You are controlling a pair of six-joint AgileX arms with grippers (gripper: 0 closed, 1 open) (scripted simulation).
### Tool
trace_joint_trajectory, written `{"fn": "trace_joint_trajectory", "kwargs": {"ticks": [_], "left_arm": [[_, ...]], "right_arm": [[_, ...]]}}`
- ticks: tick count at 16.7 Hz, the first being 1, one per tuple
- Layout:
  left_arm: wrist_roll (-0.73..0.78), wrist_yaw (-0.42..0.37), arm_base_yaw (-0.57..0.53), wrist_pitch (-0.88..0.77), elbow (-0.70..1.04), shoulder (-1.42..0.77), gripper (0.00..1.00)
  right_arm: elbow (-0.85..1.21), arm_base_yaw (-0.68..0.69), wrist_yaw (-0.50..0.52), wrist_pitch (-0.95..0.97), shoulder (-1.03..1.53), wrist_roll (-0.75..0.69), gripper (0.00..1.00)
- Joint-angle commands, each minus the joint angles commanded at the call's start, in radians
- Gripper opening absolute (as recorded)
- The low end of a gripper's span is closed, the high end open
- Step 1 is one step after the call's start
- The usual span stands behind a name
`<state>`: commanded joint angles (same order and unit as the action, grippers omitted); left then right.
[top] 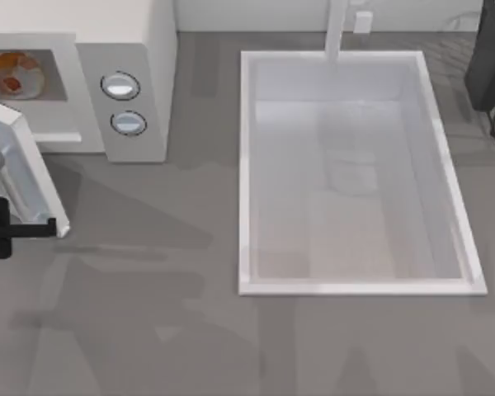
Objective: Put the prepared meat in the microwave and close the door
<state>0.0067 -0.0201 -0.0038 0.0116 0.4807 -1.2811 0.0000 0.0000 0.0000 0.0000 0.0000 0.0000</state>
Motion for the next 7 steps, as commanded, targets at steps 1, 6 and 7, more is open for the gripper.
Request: {"fn": "trace_joint_trajectory", "kwargs": {"ticks": [1,6,7], "left_arm": [[0.000,0.000,-0.002,0.022,0.031,-0.068,0.00],[0.000,0.002,-0.007,0.114,0.149,-0.267,0.00],[0.000,0.002,-0.007,0.120,0.156,-0.275,0.00]], "right_arm": [[0.000,0.000,0.000,0.000,0.000,0.000,1.00],[0.000,0.000,0.000,0.000,0.000,0.000,1.00],[0.000,0.000,0.000,0.000,0.000,0.000,1.00]]}}
